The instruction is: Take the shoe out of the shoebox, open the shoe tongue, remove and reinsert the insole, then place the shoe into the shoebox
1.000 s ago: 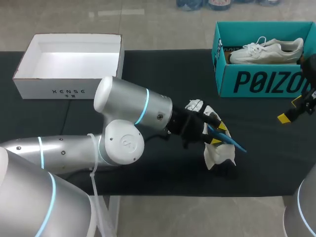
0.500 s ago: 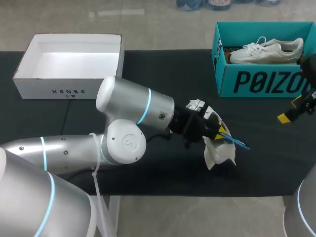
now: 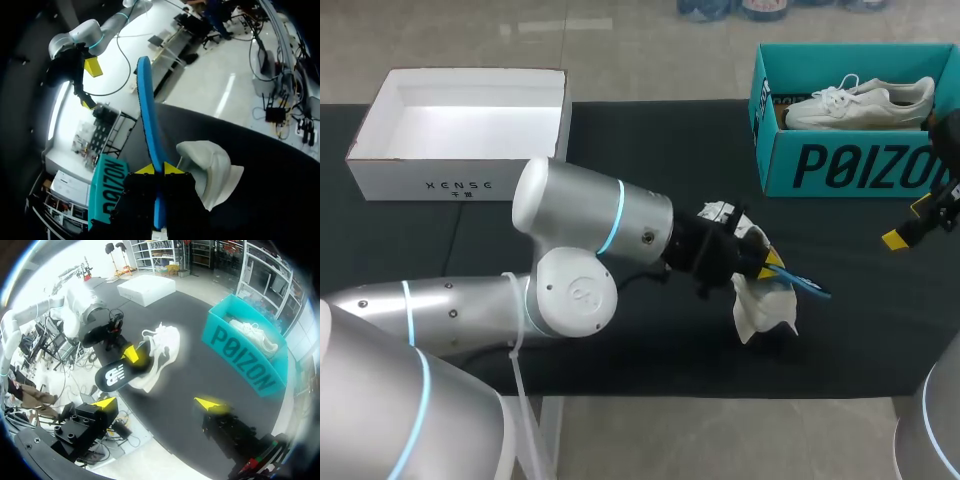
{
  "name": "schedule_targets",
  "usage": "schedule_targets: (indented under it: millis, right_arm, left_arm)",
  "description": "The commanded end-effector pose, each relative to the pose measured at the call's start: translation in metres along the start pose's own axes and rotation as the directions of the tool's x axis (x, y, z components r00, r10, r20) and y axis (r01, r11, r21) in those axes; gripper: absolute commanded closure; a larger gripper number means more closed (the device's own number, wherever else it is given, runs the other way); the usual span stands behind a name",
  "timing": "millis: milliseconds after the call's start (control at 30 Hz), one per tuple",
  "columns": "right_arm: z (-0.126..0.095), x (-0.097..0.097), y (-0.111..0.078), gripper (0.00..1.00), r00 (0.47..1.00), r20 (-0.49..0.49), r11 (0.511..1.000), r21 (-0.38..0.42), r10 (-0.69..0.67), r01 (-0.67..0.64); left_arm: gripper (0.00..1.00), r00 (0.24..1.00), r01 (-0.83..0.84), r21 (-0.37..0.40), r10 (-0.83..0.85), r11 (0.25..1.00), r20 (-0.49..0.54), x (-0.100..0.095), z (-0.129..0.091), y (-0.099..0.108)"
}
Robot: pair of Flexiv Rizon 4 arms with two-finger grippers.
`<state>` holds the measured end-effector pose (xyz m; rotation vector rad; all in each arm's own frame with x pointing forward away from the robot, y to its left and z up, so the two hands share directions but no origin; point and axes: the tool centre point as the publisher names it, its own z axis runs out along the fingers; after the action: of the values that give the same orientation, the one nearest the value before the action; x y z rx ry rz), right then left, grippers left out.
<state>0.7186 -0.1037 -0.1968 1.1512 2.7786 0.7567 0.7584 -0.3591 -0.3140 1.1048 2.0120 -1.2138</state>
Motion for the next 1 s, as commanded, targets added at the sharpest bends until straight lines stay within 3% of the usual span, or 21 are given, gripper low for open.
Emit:
schedule_targets:
  millis: [33,433,667,933,1000]
  right_arm:
    - [0.0,0.001,-0.001,0.0,1.0,0.003,1.0,-0.001,0.0,0.0]
    - [0.0,0.001,-0.001,0.0,1.0,0.003,1.0,-0.001,0.0,0.0]
    - [0.0,0.001,-0.001,0.0,1.0,0.003,1.0,-0.001,0.0,0.0]
    - [0.0,0.001,-0.001,0.0,1.0,0.003,1.0,-0.001,0.0,0.0]
    - [0.0,0.001,-0.001,0.0,1.0,0.003,1.0,-0.001,0.0,0.0]
  left_arm:
    - [1.0,0.999,0.01,-0.009,-0.01,1.0,0.031,0.009,0.009,0.005]
    - [1.0,0.994,0.007,-0.062,0.0,0.998,0.105,0.019,0.015,0.034]
    - [1.0,0.995,-0.013,-0.135,0.026,0.991,0.096,0.023,0.0,0.059]
    - [1.0,0.997,-0.009,-0.145,0.02,0.989,0.076,0.024,-0.009,0.057]
    - [0.61,0.997,-0.007,-0.144,0.018,0.99,0.074,0.022,-0.009,0.054]
